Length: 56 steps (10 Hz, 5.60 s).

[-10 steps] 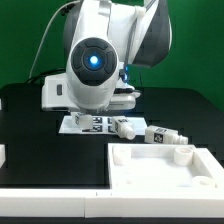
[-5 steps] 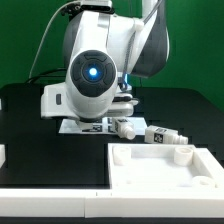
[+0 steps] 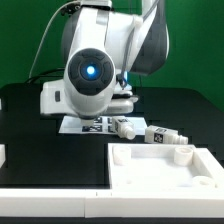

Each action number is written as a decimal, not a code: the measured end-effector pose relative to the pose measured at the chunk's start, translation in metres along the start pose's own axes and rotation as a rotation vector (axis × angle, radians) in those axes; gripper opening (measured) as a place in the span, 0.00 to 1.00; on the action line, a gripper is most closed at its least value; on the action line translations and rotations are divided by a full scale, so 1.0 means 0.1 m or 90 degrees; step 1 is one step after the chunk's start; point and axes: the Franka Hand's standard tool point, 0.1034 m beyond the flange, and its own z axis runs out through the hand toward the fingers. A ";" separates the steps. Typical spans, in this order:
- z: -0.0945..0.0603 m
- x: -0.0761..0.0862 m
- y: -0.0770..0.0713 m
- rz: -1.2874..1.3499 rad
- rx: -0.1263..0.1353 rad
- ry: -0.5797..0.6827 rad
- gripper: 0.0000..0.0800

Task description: Assemble one leg

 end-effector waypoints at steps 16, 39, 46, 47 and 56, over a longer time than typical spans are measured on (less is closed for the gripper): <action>-1.95 -0.23 -0.95 0.011 0.032 0.614 0.36; -2.98 0.75 -1.63 0.011 0.005 1.039 0.36; -2.73 1.07 -1.56 0.021 -0.003 1.005 0.36; -2.76 1.08 -1.57 0.019 -0.002 1.008 0.36; -2.72 1.25 -1.61 0.016 -0.012 1.022 0.36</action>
Offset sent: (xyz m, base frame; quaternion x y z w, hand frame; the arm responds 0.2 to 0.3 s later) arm 0.0669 0.0507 0.0948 0.0650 0.0413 0.0379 0.9963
